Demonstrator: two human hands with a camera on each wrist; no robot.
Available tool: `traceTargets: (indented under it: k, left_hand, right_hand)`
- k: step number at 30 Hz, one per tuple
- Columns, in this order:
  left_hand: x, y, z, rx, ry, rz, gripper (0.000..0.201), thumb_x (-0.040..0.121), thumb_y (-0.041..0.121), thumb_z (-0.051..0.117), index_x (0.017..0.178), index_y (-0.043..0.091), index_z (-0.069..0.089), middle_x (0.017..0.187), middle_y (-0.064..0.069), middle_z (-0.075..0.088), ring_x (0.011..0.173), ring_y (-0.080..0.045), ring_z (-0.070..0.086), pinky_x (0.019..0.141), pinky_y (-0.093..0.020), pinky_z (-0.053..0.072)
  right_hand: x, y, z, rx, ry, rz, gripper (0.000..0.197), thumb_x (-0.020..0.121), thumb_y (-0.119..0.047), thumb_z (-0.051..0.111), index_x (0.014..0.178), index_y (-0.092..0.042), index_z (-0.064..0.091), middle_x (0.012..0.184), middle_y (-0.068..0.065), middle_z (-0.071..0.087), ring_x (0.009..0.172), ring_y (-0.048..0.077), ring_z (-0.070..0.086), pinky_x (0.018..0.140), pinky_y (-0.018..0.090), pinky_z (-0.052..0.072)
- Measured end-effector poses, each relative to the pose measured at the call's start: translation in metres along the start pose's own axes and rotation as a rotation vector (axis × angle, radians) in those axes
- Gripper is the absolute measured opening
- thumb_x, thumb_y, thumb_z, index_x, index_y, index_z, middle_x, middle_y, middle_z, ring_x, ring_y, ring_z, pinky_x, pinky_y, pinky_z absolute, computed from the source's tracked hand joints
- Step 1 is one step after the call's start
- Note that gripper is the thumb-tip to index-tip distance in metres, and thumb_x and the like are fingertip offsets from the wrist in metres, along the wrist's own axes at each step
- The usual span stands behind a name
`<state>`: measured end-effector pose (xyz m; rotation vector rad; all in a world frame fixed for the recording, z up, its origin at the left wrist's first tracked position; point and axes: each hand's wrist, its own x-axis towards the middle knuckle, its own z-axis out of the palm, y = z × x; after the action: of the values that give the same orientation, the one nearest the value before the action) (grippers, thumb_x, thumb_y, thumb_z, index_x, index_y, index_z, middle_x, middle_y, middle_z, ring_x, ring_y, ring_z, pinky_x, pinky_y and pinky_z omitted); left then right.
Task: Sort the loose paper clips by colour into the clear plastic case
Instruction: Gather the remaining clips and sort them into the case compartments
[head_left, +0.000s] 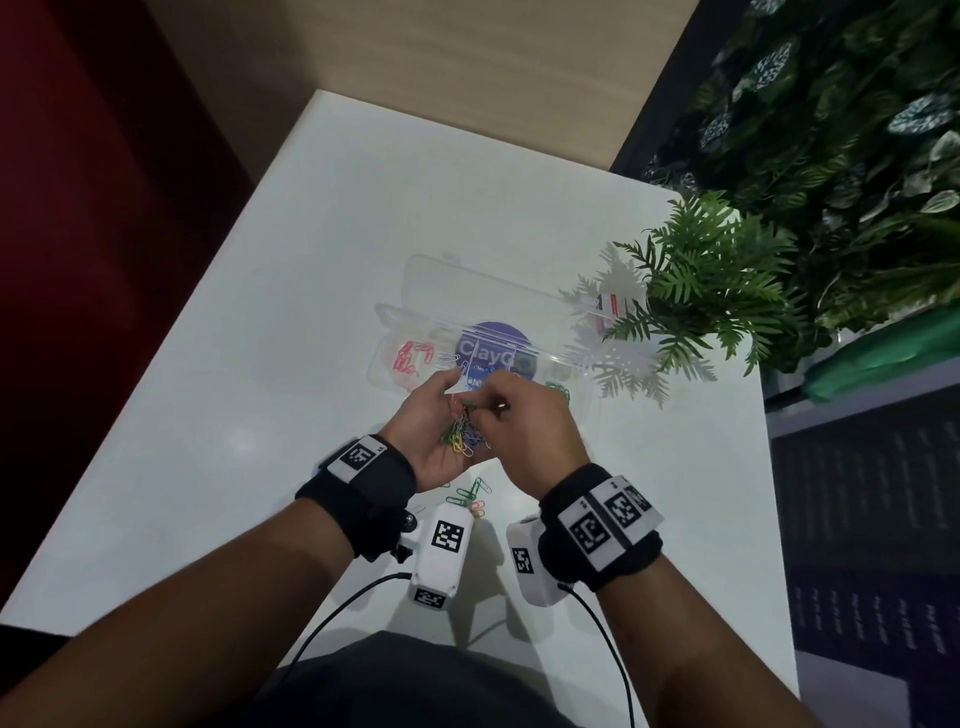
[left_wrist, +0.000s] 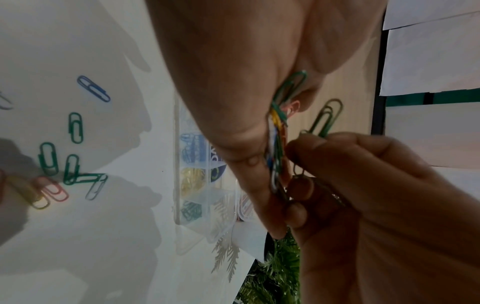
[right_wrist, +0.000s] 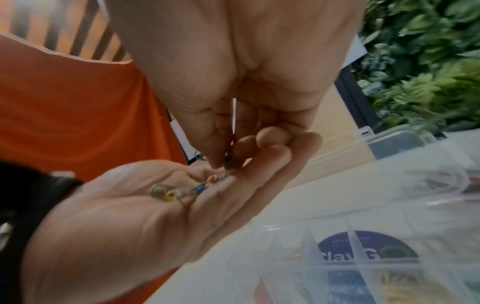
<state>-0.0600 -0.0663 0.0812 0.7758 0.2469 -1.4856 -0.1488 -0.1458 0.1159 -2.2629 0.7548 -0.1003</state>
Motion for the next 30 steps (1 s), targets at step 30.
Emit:
traceTargets:
  k: [30]
  left_hand:
    - [0.027, 0.019, -0.008, -0.092, 0.058, -0.019, 0.055, 0.098, 0.037, 0.032, 0.118, -0.008, 0.056, 0.119, -0.03, 0.061, 0.096, -0.044, 0.066, 0.082, -0.047, 0.054]
  right_hand:
    - [0.067, 0.125, -0.031, 0.176, 0.107, 0.597, 0.023, 0.077, -0.005, 0.064, 0.059, -0.019, 0.063, 0.06, 0.002, 0.065, 0.064, 0.022, 0.064, 0.078, 0.046, 0.058]
